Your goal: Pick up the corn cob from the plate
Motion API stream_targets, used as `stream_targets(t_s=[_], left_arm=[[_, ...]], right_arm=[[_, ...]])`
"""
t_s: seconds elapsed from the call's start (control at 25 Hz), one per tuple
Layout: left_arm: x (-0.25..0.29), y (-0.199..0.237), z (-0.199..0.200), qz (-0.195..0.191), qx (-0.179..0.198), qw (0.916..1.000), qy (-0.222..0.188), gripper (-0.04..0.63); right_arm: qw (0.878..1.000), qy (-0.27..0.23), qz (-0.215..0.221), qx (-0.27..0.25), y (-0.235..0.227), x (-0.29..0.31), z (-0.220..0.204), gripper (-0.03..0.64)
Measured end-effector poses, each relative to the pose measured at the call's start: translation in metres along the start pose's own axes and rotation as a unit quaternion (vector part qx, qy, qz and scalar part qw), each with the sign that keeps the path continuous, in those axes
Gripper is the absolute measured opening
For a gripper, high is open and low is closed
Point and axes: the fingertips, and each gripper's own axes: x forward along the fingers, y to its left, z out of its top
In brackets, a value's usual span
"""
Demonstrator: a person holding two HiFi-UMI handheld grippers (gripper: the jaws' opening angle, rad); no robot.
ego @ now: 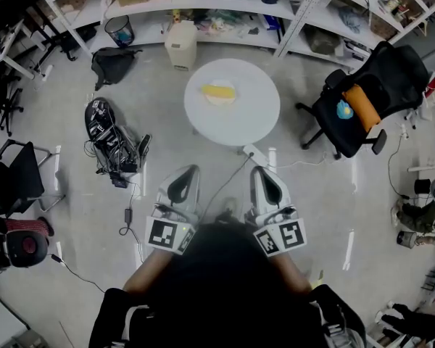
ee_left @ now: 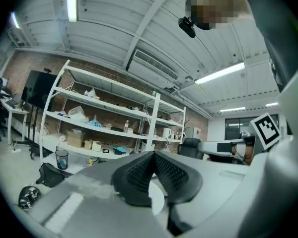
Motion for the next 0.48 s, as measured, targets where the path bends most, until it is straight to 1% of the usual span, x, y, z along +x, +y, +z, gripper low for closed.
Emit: stream_targets(t_s=[0.28,0.48], left_arm=[[0.008,-0.019,-0.007,0.004,0.003,1.0,0.002,0.006],[0.013,-0.036,-0.012,0.024,0.003,0.9997,0.008,0.006]], right_arm=[[1.0,0.003,0.003,0.005,-0.02,-0.011,-0.002,0.008],[1.0,0.012,0.025,0.008,-0.034,-0.018,-0.001,0.008]])
